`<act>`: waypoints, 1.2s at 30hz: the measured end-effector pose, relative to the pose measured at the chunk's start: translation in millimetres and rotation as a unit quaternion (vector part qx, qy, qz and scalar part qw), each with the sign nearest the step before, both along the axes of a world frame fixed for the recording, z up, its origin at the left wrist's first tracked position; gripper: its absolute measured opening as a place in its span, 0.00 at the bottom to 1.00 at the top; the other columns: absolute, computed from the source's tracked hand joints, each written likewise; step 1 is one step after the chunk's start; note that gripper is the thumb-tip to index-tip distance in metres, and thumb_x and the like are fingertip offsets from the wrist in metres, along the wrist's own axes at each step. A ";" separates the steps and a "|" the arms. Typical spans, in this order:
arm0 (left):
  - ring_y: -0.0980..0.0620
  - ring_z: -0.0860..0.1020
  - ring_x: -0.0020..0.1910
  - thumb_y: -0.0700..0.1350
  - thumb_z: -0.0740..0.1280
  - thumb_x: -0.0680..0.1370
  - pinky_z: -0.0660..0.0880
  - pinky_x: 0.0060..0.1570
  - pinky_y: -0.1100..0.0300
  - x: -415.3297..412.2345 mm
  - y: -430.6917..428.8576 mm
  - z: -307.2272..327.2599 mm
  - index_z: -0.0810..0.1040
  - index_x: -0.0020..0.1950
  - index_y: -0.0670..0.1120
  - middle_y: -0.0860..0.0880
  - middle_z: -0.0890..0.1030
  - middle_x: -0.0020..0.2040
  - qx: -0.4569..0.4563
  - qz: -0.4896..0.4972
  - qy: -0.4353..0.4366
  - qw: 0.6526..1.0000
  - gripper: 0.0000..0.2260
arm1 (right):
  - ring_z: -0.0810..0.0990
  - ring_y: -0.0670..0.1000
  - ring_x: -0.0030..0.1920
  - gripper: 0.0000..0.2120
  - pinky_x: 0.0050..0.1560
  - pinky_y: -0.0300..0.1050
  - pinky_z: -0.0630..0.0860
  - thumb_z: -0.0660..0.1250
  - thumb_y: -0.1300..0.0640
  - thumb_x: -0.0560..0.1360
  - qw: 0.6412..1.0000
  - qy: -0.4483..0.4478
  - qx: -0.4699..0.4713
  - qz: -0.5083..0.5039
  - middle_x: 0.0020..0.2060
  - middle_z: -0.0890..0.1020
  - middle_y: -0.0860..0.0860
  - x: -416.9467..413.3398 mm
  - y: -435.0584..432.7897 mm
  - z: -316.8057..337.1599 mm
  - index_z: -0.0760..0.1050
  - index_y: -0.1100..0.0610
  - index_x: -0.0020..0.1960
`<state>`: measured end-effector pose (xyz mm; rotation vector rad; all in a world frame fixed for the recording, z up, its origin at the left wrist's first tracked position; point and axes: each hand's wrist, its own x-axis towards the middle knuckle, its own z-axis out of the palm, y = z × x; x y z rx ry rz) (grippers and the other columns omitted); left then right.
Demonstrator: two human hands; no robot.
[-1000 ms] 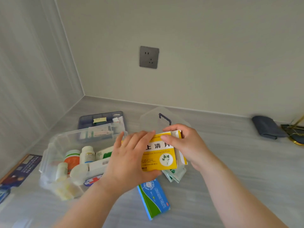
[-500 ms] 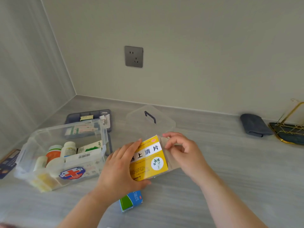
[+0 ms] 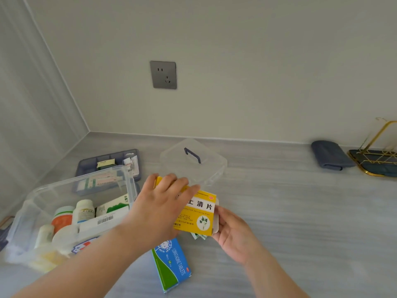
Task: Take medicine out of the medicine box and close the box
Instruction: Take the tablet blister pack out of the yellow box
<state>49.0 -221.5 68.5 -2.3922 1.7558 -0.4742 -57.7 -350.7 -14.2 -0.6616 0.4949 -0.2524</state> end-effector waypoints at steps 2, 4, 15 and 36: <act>0.46 0.82 0.43 0.62 0.75 0.45 0.79 0.42 0.49 6.4 -2.4 -0.1 0.79 0.54 0.50 0.49 0.84 0.45 0.009 -0.018 -0.007 1.000 0.39 | 0.85 0.52 0.38 0.10 0.39 0.45 0.83 0.62 0.61 0.68 1.000 -0.003 0.006 0.010 0.37 0.86 0.57 2.6 -0.3 -1.8 0.77 0.64 0.46; 0.46 0.82 0.44 0.61 0.76 0.46 0.79 0.42 0.48 12.5 -5.5 -2.6 0.76 0.55 0.51 0.49 0.84 0.45 0.007 -0.028 -0.001 1.000 0.39 | 0.85 0.52 0.37 0.07 0.40 0.44 0.83 0.60 0.65 0.70 1.000 0.013 -0.011 0.023 0.35 0.86 0.56 5.9 -3.4 -5.1 0.75 0.64 0.45; 0.48 0.78 0.50 0.63 0.76 0.45 0.79 0.43 0.49 43.5 -26.2 -18.2 0.71 0.56 0.51 0.50 0.84 0.47 -0.046 -0.052 0.045 0.997 0.43 | 0.83 0.49 0.36 0.10 0.40 0.44 0.81 0.60 0.66 0.73 0.974 0.101 -0.196 0.058 0.31 0.84 0.51 19.1 -35.6 -5.6 0.78 0.61 0.38; 0.51 0.59 0.68 0.57 0.72 0.65 0.58 0.69 0.53 32.9 -34.7 -69.9 0.57 0.70 0.56 0.54 0.63 0.69 -0.121 0.089 0.318 0.936 0.38 | 0.75 0.43 0.16 0.09 0.18 0.33 0.71 0.58 0.66 0.76 0.858 0.269 -0.371 -0.232 0.28 0.76 0.56 -38.3 -106.9 -0.1 0.71 0.60 0.38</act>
